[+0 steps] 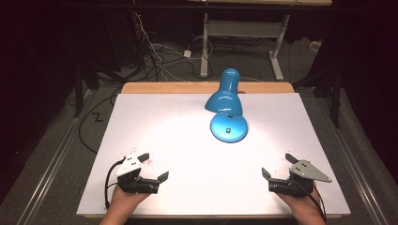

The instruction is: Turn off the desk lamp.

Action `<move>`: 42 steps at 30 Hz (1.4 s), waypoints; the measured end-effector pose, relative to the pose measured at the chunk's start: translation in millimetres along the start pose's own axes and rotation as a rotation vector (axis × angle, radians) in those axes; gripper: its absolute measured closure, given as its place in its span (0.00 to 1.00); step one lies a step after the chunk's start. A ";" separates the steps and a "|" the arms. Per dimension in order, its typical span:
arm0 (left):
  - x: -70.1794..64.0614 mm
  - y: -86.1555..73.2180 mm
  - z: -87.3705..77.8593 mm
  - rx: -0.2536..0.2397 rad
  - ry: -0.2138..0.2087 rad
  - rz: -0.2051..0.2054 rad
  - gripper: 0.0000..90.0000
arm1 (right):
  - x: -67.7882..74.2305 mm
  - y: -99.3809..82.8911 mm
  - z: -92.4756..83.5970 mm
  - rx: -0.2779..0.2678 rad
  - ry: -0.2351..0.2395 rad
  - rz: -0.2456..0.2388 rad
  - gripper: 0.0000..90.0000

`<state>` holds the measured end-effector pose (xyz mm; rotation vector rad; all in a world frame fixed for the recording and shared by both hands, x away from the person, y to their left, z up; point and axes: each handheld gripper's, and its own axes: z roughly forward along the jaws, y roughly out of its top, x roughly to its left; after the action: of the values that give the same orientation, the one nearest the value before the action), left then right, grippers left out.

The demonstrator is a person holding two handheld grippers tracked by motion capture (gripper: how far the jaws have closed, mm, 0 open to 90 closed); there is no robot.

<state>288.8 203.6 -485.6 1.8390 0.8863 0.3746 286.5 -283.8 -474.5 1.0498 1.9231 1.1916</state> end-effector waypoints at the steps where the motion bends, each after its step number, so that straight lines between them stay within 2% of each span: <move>1: 0.0 0.0 0.1 0.000 0.000 0.000 0.00 | 0.0 -0.1 0.0 0.004 0.008 -0.006 0.03; 7: -0.6 -0.1 0.0 0.002 0.001 0.004 0.00 | 0.2 -0.6 0.1 0.022 0.016 -0.008 0.04; 19: -0.7 -0.5 0.7 0.005 0.002 0.011 0.00 | -3.5 -3.8 0.1 0.054 0.017 0.018 0.20; 20: -0.8 -0.4 0.6 0.005 0.002 0.011 0.00 | -3.6 -4.0 0.2 0.064 0.019 0.022 0.25; 37: -0.3 -1.2 0.7 0.002 0.001 0.010 0.00 | -1.8 -4.8 1.6 0.091 0.069 0.006 0.71; 42: -0.3 -1.1 0.5 -0.001 -0.001 0.011 0.00 | -2.0 -4.4 1.1 0.090 0.077 0.011 0.77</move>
<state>288.5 203.4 -486.8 1.8436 0.8757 0.3811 287.1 -286.3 -478.7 1.0766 2.0498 1.1763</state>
